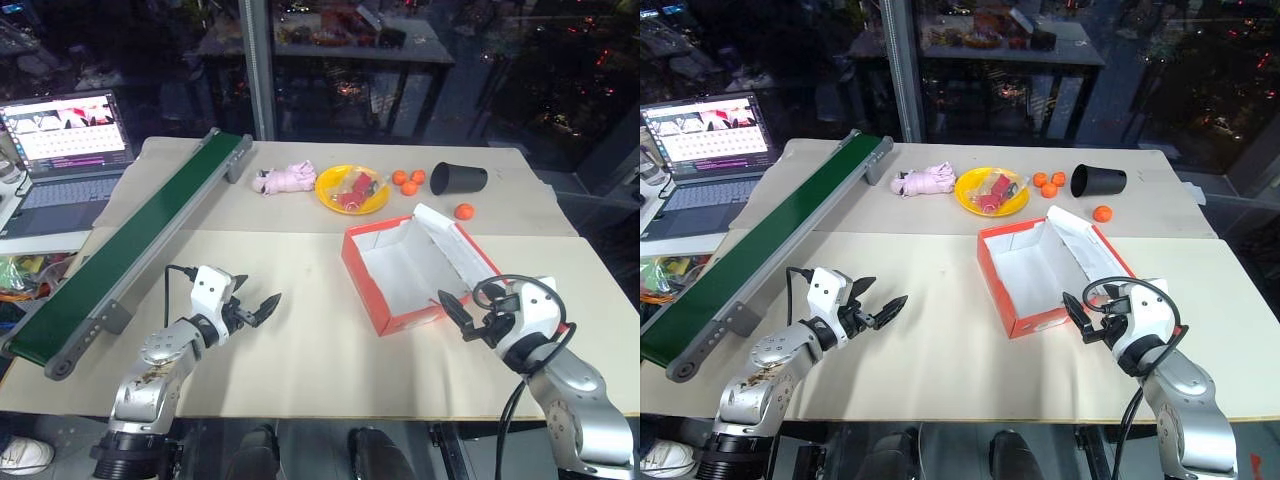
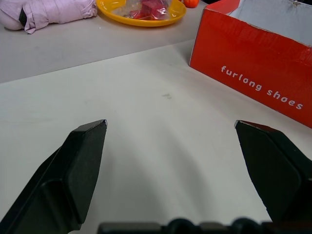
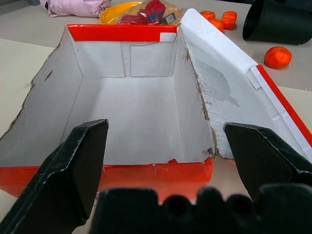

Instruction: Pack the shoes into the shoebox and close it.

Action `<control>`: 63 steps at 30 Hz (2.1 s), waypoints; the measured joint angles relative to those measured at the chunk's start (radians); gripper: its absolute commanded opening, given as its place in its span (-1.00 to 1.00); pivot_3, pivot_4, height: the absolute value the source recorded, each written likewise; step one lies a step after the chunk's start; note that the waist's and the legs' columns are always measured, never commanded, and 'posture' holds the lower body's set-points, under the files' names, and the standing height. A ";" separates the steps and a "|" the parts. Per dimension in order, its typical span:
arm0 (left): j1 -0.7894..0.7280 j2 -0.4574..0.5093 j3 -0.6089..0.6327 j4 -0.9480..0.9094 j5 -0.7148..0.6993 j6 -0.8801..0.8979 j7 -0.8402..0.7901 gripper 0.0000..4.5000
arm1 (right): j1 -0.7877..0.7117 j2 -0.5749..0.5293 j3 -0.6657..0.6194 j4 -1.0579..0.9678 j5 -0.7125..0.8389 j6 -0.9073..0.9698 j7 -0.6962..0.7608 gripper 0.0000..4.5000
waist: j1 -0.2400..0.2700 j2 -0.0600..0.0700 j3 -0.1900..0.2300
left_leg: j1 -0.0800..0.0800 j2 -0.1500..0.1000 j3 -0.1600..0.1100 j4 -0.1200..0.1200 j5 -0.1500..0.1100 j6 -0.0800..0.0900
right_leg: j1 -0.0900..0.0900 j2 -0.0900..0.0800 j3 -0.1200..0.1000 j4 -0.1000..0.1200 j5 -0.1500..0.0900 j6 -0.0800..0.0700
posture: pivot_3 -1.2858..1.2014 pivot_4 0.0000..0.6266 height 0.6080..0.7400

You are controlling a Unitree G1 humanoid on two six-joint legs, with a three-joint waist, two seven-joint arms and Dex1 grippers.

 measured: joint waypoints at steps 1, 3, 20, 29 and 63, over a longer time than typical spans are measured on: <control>0.000 0.000 0.000 0.000 0.000 0.000 0.000 1.00 | 0.000 0.000 0.000 0.000 0.000 0.000 0.000 0.99 | 0.000 0.000 0.000 | 0.000 0.000 0.000 0.000 0.000 0.000 | 0.000 0.000 0.000 0.000 0.000 0.000 | 0.03 -0.52 0.94; 0.000 0.002 0.003 0.000 0.000 -0.003 0.000 1.00 | -0.004 -0.001 0.009 -0.001 -0.001 0.002 -0.003 0.99 | -0.001 0.000 0.000 | 0.000 0.000 0.000 0.000 0.000 0.000 | 0.000 0.000 0.000 0.000 0.000 0.000 | 0.03 -0.52 0.94; -0.108 0.088 0.269 -0.029 0.003 0.051 0.195 1.00 | -0.497 -0.041 0.265 0.081 0.063 0.194 0.093 0.99 | -0.003 0.000 0.000 | -0.001 0.001 -0.002 -0.001 0.001 0.001 | -0.001 0.002 -0.001 0.001 0.005 0.003 | 0.03 -0.52 0.94; -0.039 0.042 0.274 -0.223 -0.005 0.174 0.287 1.00 | -0.601 0.051 0.349 0.277 0.041 0.116 0.151 0.99 | 0.007 -0.001 0.000 | -0.001 0.001 -0.002 0.000 0.001 0.001 | -0.001 0.002 -0.001 0.001 0.007 0.000 | 0.03 -0.52 0.94; -0.276 0.307 0.342 0.419 0.002 -0.039 0.068 1.00 | -0.606 0.061 0.420 0.129 0.116 0.222 0.242 0.99 | 0.000 -0.001 0.000 | -0.001 0.003 -0.001 -0.002 0.000 0.001 | -0.003 0.004 -0.002 0.001 0.007 -0.001 | 0.03 -0.52 0.94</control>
